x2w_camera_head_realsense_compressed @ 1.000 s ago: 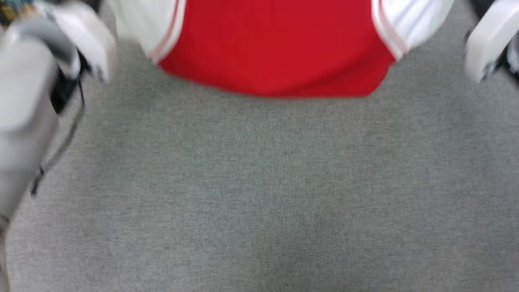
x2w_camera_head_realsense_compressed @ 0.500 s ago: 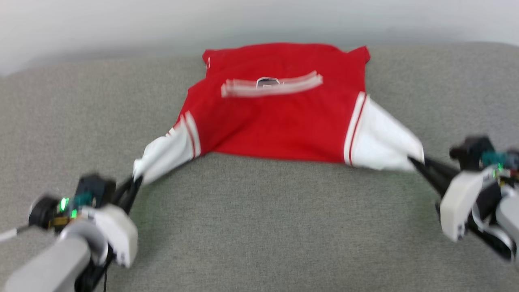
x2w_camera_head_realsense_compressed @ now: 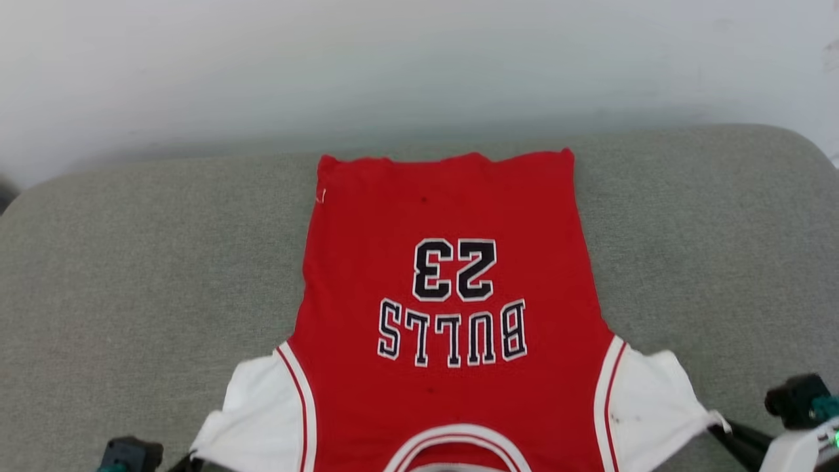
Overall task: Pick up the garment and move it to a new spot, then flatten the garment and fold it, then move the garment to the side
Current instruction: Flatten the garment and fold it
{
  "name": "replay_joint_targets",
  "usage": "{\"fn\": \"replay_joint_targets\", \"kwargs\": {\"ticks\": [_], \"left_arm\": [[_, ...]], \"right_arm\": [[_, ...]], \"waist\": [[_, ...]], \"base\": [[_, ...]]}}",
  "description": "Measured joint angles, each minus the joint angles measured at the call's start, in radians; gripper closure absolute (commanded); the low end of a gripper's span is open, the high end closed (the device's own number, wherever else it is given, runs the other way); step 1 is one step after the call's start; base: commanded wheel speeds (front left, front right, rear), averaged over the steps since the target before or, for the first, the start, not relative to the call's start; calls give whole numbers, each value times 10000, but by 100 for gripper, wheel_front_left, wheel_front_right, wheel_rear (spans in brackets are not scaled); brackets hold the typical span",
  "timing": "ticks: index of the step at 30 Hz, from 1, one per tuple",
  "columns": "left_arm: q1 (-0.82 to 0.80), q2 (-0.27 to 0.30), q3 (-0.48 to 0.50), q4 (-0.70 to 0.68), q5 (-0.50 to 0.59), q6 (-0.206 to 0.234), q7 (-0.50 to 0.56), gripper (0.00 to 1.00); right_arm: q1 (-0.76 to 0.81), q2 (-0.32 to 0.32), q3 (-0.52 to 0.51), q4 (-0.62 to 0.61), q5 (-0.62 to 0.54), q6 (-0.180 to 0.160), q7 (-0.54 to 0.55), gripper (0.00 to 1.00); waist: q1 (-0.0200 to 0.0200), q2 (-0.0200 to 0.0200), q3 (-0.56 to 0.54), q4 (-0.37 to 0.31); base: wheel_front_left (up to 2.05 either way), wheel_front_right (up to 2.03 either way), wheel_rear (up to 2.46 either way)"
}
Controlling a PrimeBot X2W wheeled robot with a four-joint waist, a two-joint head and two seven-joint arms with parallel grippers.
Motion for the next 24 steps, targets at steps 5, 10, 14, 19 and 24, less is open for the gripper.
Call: {"fn": "replay_joint_targets", "kwargs": {"ticks": [5, 10, 14, 19, 24], "left_arm": [[770, 276, -42, -598, -477, 270, 98, 100], [1034, 403, -203, -1166, -550, 474, 345, 100], [920, 422, -314, -1453, -163, 662, 441, 100], [498, 387, -405, -1858, 247, 817, 602, 100], [255, 431, -318, -2311, 497, 1076, 591, 100]], "right_arm": [[1370, -180, -709, -489, 73, 2, 688, 100], [2261, -324, -1323, -1118, 50, 0, 1482, 100], [2399, -362, -2034, -1639, -182, 0, 1910, 70], [2372, -497, -2953, -2506, -245, 6, 2685, 0], [1380, -1198, -4587, -3296, -385, 0, 3139, 0]], "waist": [[0, 0, -229, -5], [0, 0, -310, 62], [0, 0, -318, 162], [0, 0, -174, 275], [2, 0, 225, 366]], "base": [[0, 0, 0], [0, 0, 0], [0, 0, 0], [0, 0, 0], [0, 0, 0]]}}
